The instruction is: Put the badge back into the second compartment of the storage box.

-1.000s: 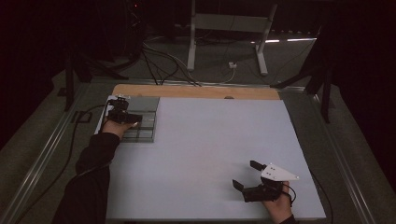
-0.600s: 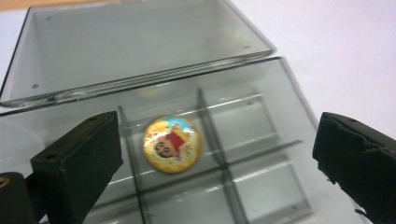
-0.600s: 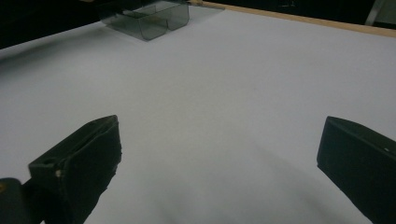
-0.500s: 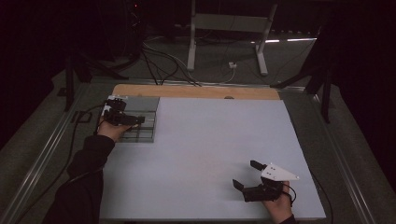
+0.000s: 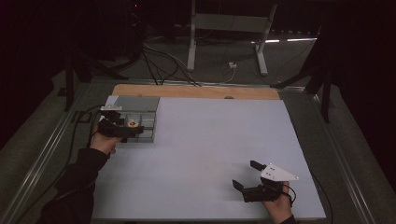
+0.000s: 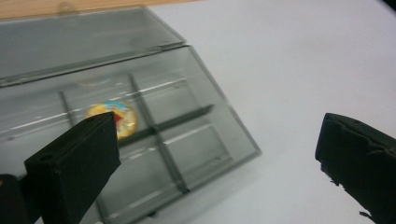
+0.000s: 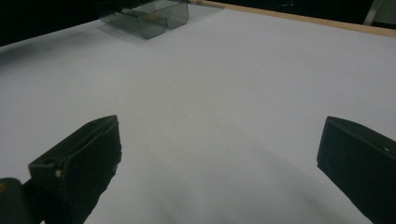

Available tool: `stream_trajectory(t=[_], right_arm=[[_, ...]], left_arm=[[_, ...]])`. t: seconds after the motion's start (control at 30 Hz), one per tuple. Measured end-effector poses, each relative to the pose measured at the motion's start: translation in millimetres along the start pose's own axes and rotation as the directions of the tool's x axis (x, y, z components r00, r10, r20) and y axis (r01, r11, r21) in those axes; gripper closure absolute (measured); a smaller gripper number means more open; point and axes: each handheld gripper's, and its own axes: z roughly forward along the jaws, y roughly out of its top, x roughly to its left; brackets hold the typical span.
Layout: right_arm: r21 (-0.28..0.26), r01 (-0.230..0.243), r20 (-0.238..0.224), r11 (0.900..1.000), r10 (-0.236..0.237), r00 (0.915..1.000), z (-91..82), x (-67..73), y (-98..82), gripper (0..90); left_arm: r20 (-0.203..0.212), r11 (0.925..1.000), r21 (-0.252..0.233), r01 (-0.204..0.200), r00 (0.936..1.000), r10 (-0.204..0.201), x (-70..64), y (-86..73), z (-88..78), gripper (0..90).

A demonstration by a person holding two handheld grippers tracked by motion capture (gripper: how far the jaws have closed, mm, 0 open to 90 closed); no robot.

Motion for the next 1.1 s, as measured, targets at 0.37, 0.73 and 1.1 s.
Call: stream_trajectory(t=[0.37,0.73,1.1], right_arm=[[0.005,-0.001,0.005,1.000,0.001,1.0000,0.7,0.1,-0.1,0.0],[0.007,-0.002,0.003,1.000,0.002,1.0000,0.9,0.2,-0.3,0.0],[0.008,-0.006,-0.003,1.000,0.006,1.0000,0.9,-0.2,-0.7,0.0]], left_arm=[[0.090,0.9939,-0.073,-0.082,0.9919,0.089,-26.9,-35.5,-25.8,0.6],[0.123,0.9868,-0.079,-0.141,0.9810,0.150,-48.7,-72.6,-32.9,0.6],[0.176,0.9758,-0.072,-0.206,0.9604,0.216,-61.7,-106.0,-28.4,0.6]])
